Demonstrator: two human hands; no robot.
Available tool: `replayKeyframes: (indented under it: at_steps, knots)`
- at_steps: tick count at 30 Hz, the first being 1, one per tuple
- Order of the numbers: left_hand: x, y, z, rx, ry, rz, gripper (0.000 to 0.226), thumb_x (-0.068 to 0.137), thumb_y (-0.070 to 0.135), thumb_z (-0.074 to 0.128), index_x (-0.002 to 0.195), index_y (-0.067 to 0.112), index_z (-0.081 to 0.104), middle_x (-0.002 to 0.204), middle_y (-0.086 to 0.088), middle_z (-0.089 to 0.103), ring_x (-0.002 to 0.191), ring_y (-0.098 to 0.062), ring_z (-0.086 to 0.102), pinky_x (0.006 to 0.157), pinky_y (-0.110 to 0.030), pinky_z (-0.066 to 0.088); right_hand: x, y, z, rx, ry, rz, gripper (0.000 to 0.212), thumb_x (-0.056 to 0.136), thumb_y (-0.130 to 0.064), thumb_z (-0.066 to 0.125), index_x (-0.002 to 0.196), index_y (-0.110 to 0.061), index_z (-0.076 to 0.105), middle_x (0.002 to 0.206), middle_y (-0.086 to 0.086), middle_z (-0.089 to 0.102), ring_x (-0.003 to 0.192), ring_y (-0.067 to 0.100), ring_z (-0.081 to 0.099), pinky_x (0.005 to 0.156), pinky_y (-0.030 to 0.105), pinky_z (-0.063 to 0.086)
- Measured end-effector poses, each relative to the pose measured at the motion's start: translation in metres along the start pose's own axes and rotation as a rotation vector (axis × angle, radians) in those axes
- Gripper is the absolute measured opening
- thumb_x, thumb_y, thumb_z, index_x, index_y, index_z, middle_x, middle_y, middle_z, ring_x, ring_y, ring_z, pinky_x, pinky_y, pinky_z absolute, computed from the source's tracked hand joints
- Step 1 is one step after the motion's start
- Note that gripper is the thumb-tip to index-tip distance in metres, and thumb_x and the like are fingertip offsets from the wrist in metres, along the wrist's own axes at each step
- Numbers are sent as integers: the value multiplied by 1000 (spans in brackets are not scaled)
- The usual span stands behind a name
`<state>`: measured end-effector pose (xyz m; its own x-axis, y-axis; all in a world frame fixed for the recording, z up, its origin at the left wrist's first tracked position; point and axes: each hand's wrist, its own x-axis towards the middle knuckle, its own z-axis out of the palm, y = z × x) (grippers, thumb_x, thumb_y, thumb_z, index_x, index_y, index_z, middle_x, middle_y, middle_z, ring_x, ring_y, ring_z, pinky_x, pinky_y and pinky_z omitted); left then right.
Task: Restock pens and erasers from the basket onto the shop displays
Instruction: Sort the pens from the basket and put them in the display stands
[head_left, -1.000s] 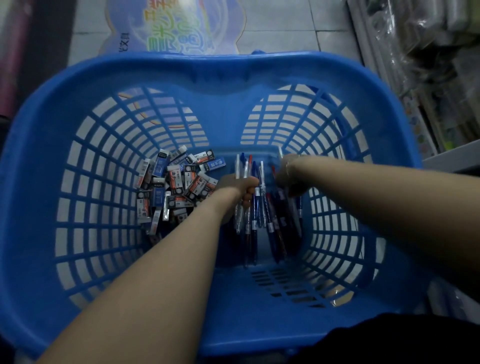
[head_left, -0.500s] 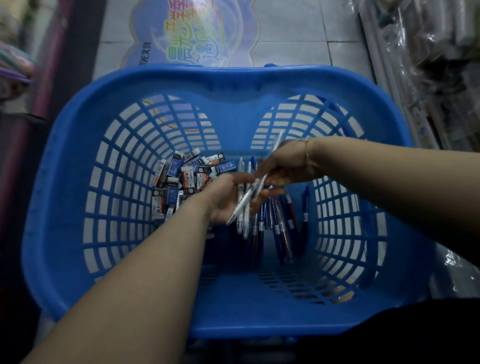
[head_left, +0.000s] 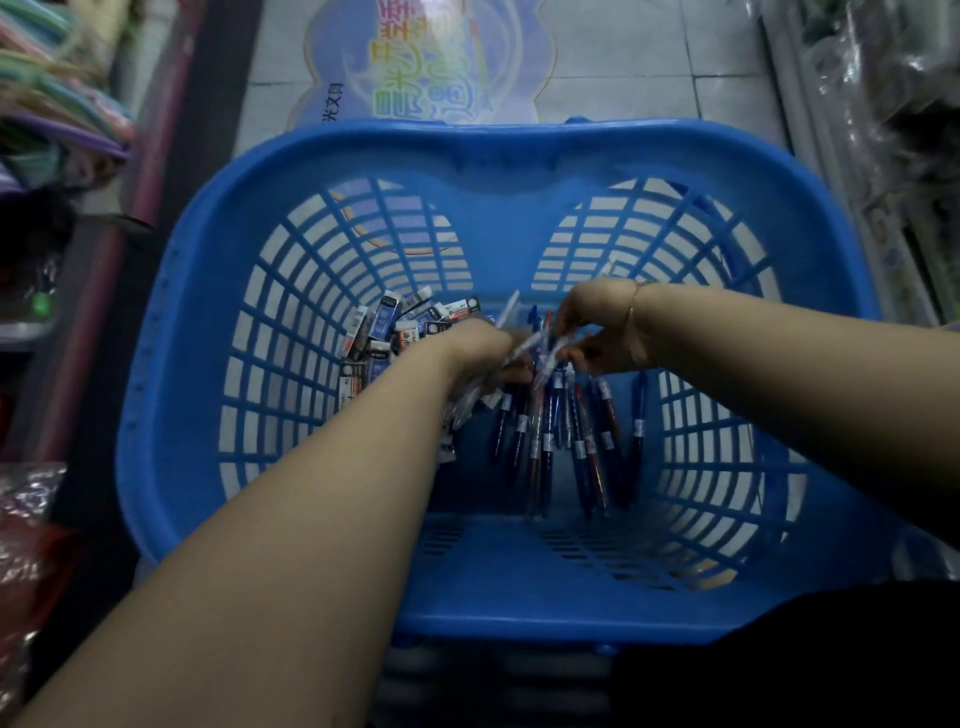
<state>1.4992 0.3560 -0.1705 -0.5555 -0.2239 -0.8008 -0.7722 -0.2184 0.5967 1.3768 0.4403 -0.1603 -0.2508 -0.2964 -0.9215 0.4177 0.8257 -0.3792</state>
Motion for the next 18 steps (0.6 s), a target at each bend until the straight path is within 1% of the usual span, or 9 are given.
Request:
replayKeyframes:
  at_steps: [2, 4, 5, 8, 10, 12, 15, 17, 18]
  knots:
    - [5, -3, 0, -34, 111, 54, 52, 88, 60, 49, 81, 11, 64, 64, 2, 63, 48, -7, 57, 49, -21, 42, -4, 0, 3, 58, -111, 23, 14, 91, 1, 45, 80, -4, 50, 72, 11, 55, 48, 13, 52, 41, 18, 46]
    - [3, -7, 2, -8, 98, 78, 72, 70, 80, 50, 90, 13, 69, 85, -1, 66, 77, -14, 58, 70, -30, 45, -10, 1, 8, 106, -257, 25, 16, 92, 4, 46, 81, -2, 55, 69, 10, 60, 46, 10, 58, 45, 15, 51]
    - [3, -11, 2, 7, 79, 74, 73, 64, 82, 53, 90, 15, 70, 89, -1, 65, 82, -16, 55, 76, -33, 43, -12, 2, 11, 128, -297, 6, 16, 92, 7, 45, 83, -1, 57, 71, 11, 62, 47, 10, 61, 49, 16, 53]
    - [9, -25, 1, 3, 83, 73, 35, 76, 56, 65, 69, 21, 66, 68, 4, 61, 69, -16, 47, 67, -31, 37, -16, 3, 11, 230, -375, 1, 20, 90, 14, 38, 99, 11, 56, 89, 20, 66, 71, 19, 68, 67, 23, 57]
    - [13, -28, 1, -50, 116, 75, 26, 78, 44, 69, 79, 18, 69, 75, 1, 66, 75, -18, 54, 69, -32, 41, -16, 2, 5, 267, -406, 40, 22, 92, 12, 36, 104, 16, 53, 93, 24, 67, 77, 24, 70, 73, 29, 57]
    - [15, -23, 3, -140, 177, 102, 23, 80, 36, 70, 84, 13, 68, 76, 0, 67, 73, -17, 57, 62, -28, 41, -14, 0, -1, 152, -266, 26, 19, 95, 4, 37, 102, 11, 52, 87, 23, 69, 70, 24, 71, 65, 32, 60]
    - [18, -20, 2, -47, 309, 101, 27, 84, 34, 66, 65, 15, 61, 84, -2, 62, 73, -15, 53, 60, -25, 36, 4, -1, -10, -215, 184, -100, 16, 97, 0, 39, 86, 1, 49, 69, 16, 56, 53, 22, 56, 43, 28, 52]
    - [21, -23, -1, -83, 293, 128, 24, 87, 26, 65, 69, 10, 60, 79, -6, 63, 69, -18, 59, 64, -28, 48, 18, 0, -14, -395, 280, -143, 15, 95, 0, 45, 81, -2, 49, 67, 13, 49, 51, 20, 46, 48, 26, 45]
    - [21, -25, -2, -166, 257, 138, 19, 89, 18, 64, 74, 6, 60, 69, -6, 65, 61, -17, 63, 60, -30, 54, 22, 1, -14, -501, 304, -145, 7, 94, -4, 51, 87, -3, 51, 71, 13, 51, 52, 19, 46, 51, 26, 43]
